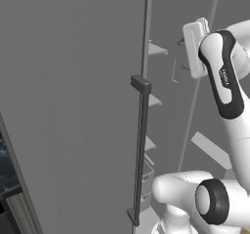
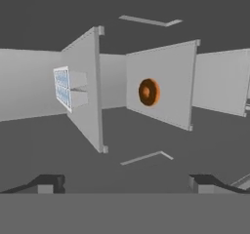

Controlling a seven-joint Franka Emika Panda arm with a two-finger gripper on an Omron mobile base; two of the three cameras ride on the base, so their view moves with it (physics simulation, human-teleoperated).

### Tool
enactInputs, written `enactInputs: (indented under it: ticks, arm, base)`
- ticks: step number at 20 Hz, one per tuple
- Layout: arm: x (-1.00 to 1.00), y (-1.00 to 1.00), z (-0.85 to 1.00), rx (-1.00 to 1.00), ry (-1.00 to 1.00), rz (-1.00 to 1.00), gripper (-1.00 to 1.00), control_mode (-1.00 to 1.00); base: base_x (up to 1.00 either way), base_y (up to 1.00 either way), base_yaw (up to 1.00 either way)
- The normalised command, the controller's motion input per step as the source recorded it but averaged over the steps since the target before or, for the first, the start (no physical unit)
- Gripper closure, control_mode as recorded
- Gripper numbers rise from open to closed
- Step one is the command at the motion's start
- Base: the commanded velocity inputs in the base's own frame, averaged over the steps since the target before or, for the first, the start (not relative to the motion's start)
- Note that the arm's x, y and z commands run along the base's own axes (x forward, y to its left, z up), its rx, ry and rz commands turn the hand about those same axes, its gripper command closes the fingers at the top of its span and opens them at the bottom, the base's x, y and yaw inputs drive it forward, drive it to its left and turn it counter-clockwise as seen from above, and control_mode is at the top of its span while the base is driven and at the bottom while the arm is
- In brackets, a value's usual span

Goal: Open the freezer door, pick up the ice cube tray from the freezer, and place it on the dining counter.

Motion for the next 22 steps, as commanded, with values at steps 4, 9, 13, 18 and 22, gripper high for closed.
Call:
enactInputs:
  ticks: [4, 9, 13, 18, 22]
  arm:
    - [0.40, 0.00, 0.00, 0.03, 0.00, 0.00, -1.00, -1.00]
    - [0.37, 0.00, 0.00, 0.03, 0.00, 0.00, -1.00, -1.00]
    - [0.36, 0.00, 0.00, 0.02, 0.00, 0.00, -1.00, -1.00]
    - [0.37, 0.00, 0.00, 0.01, 0.01, 0.00, -1.00, -1.00]
    - [0.39, 0.00, 0.00, 0.00, 0.02, 0.00, -1.00, -1.00]
  base:
    - [0.00, 0.00, 0.00]
    - [0.00, 0.00, 0.00]
    - [0.00, 0.00, 0.00]
    - [0.00, 0.00, 0.00]
    - [0.00, 0.00, 0.00]
